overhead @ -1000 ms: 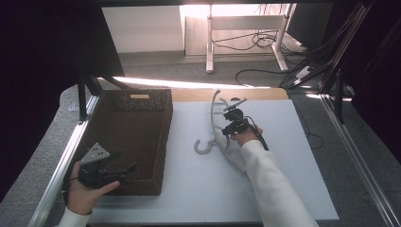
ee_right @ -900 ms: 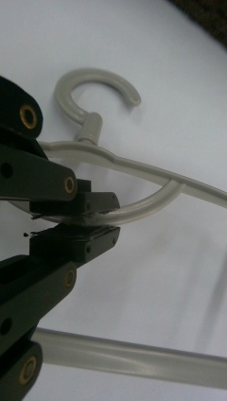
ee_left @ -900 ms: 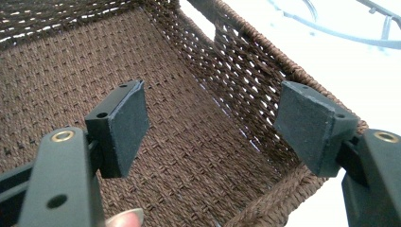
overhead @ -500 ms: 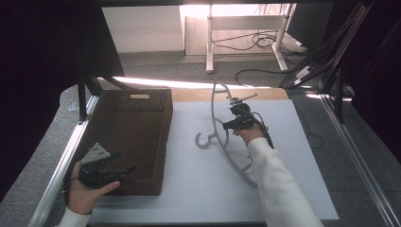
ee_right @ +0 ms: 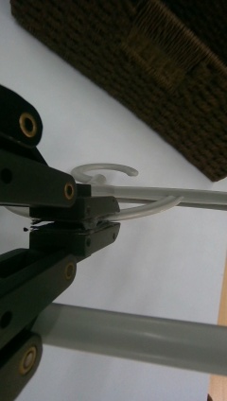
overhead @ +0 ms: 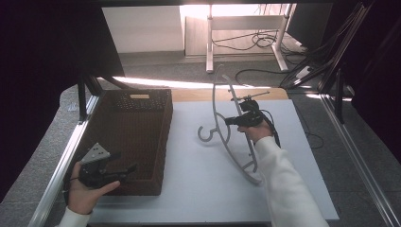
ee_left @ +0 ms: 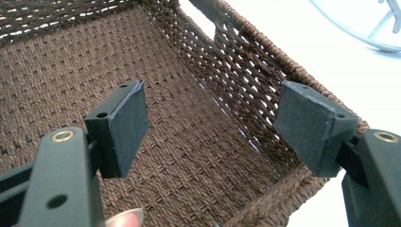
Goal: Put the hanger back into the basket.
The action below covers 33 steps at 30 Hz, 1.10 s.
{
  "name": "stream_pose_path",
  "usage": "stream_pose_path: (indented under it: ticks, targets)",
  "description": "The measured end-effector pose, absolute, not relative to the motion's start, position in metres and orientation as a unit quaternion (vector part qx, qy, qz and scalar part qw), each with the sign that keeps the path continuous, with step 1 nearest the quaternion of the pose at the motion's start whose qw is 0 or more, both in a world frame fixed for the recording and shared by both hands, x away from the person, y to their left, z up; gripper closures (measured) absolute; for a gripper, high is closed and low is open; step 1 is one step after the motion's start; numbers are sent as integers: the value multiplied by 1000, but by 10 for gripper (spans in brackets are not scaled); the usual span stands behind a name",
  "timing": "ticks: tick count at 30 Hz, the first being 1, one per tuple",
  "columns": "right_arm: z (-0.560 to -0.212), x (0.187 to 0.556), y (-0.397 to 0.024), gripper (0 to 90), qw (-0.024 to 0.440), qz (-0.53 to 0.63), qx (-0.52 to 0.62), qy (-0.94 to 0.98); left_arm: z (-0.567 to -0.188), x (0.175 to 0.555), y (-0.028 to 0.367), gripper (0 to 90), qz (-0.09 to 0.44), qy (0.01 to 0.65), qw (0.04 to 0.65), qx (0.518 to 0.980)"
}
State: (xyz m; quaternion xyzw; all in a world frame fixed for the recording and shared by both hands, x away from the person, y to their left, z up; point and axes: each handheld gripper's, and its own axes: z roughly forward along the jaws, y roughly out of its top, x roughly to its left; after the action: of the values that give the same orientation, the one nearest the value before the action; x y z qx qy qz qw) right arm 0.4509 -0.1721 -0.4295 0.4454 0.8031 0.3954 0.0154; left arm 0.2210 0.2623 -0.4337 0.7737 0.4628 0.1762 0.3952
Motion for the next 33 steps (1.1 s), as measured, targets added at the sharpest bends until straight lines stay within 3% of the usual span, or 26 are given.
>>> stream_pose_path:
  ticks: [20,33]
  targets:
    - [-403,423,-199,865,-34,492,440,750,-429,223,248,261,161,452,412,775]
    - [-386,406,-200,865,-49,543,421,725,-416,243,193,273,121,413,442,787]
